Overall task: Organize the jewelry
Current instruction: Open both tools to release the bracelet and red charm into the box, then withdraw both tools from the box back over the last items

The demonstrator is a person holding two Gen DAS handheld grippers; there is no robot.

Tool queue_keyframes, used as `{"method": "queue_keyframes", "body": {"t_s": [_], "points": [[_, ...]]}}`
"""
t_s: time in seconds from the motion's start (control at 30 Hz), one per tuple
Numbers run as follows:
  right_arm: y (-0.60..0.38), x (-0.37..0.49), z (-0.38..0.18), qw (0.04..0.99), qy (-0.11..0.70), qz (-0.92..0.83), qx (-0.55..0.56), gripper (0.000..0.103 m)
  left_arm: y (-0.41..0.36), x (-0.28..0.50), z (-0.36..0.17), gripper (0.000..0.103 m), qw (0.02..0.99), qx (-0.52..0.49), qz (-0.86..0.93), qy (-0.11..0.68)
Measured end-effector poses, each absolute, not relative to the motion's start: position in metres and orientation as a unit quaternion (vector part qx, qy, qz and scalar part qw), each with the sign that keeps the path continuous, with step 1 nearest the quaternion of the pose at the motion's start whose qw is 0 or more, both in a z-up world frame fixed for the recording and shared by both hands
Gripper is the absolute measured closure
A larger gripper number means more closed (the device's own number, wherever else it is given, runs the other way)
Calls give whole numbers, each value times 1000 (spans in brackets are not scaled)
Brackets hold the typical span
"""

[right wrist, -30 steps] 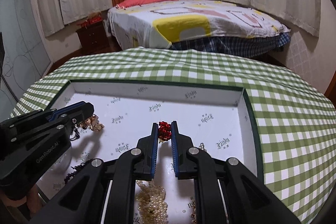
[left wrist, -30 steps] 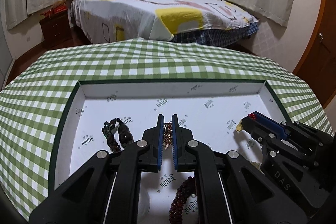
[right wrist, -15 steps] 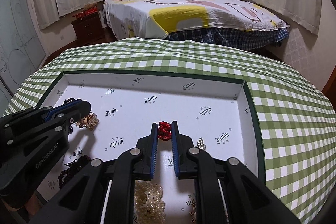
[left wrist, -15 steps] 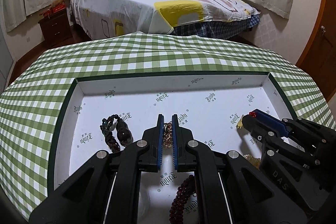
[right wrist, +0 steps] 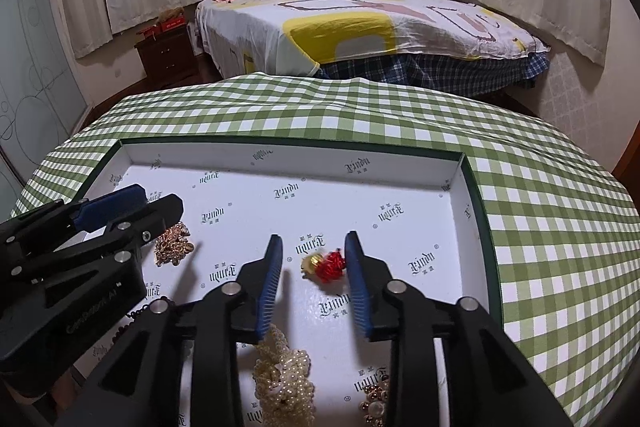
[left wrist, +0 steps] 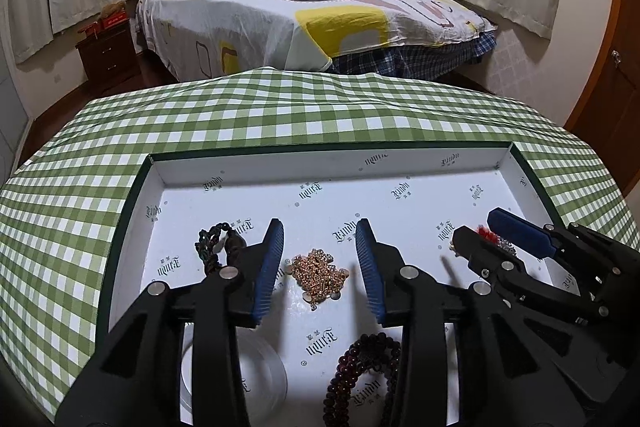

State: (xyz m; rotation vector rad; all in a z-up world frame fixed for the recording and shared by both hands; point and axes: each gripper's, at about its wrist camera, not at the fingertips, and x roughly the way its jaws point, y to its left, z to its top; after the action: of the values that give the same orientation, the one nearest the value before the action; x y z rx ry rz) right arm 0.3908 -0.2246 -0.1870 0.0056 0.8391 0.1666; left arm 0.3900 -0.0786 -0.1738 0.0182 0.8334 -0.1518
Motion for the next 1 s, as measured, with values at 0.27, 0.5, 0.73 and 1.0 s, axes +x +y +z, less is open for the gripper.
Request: {"method": "queue_keyframes", "body": {"t_s": [0.27, 0.5, 0.73, 1.0], "points": [[-227, 388, -185, 913, 401, 73, 2, 59, -75, 386, -170, 51, 913, 5, -69, 402], [-234, 384, -181, 917, 394, 61, 2, 44, -69, 381, -163, 36, 917, 2, -52, 396], [-237, 374, -175, 920, 387, 57, 3, 37, -64, 366, -151, 26, 923, -2, -52, 380], [-248, 354, -157, 928, 369, 52, 18, 33, -56, 339, -132, 22, 931, -15, -51, 362]]}}
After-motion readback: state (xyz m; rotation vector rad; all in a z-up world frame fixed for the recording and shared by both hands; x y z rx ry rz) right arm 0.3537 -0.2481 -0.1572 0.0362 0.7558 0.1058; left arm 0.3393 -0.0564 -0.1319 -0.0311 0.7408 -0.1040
